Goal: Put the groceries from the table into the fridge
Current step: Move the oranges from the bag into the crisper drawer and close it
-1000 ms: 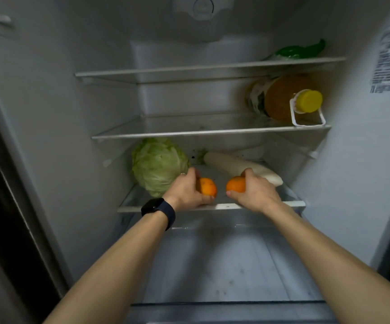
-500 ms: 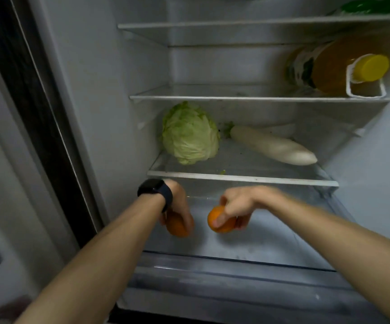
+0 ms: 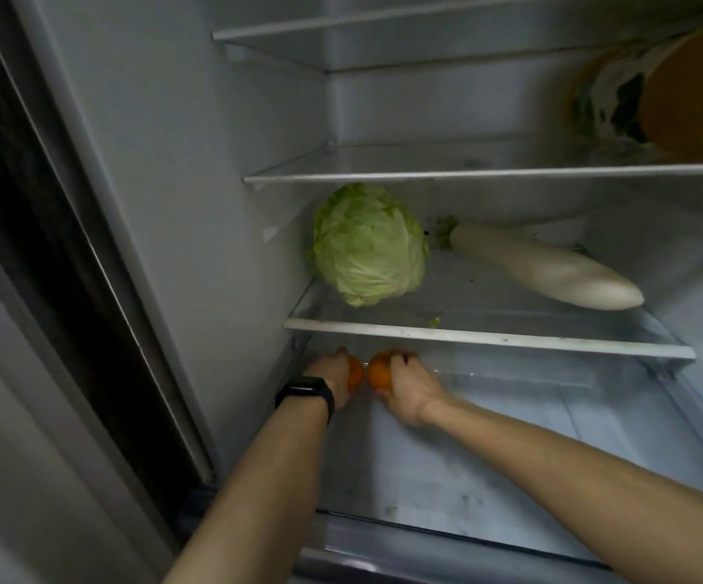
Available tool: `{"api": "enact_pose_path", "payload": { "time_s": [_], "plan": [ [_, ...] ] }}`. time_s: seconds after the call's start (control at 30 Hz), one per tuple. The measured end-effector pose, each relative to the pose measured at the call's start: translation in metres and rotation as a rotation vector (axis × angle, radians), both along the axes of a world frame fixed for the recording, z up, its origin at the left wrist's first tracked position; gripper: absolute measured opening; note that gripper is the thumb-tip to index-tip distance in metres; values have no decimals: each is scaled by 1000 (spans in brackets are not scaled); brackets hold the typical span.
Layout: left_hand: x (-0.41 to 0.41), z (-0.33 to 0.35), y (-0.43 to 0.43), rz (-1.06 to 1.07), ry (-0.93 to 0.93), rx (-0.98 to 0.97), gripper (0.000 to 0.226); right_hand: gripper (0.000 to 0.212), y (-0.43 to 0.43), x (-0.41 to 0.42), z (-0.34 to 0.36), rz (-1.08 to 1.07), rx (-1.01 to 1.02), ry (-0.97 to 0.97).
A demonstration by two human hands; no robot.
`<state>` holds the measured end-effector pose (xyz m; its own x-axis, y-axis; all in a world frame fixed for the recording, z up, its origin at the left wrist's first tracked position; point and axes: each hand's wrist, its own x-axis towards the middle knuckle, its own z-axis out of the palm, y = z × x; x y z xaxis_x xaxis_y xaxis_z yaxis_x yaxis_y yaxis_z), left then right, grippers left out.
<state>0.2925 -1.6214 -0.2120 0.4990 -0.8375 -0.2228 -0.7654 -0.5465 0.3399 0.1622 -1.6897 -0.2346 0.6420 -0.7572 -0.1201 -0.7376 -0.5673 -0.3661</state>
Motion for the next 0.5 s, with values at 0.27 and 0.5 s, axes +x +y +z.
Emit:
{"api": "enact_pose_path", "payload": {
  "time_s": [0.27,0.5],
  "plan": [
    [2,-5,3,4,-64,-31,53,69,-4,-9,-1,-40,11,-56],
    [7,-12,3,-61,-107,14,33,66,0,-10,-5,-73,29,-119]
  ]
}}
